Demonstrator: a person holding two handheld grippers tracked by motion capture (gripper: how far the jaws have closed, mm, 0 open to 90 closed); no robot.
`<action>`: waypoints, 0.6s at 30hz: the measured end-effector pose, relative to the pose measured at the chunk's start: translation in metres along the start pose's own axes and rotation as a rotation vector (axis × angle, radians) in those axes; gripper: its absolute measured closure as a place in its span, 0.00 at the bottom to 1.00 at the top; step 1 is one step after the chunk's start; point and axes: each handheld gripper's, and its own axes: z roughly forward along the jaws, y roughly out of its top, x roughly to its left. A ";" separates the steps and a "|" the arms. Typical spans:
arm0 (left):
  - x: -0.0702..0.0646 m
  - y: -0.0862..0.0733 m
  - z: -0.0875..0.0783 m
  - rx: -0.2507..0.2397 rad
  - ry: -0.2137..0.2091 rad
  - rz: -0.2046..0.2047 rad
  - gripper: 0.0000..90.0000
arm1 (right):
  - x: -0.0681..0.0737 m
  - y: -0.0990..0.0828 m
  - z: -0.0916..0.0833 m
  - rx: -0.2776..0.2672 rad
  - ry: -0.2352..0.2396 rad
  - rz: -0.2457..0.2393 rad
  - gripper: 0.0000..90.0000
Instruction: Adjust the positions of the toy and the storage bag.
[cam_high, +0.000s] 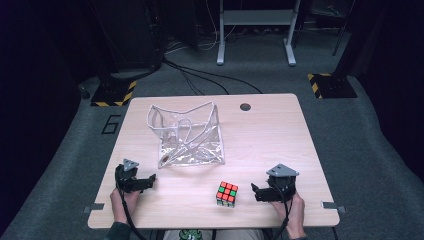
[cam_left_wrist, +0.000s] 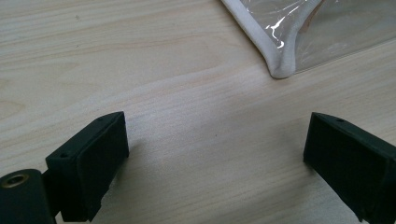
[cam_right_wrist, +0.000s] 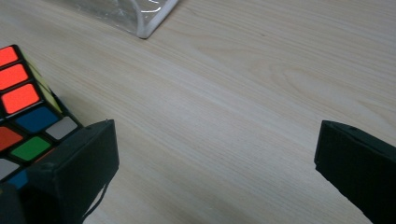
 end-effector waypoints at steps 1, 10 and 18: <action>0.000 0.000 0.000 0.000 0.000 0.000 0.07 | 0.001 0.001 0.000 0.001 0.004 -0.006 0.00; 0.000 0.000 0.000 0.000 -0.002 0.000 0.07 | 0.015 0.013 -0.005 -0.013 0.062 -0.039 0.00; 0.000 0.000 0.000 -0.003 0.002 0.002 0.07 | 0.031 0.026 -0.005 0.003 0.112 -0.099 0.00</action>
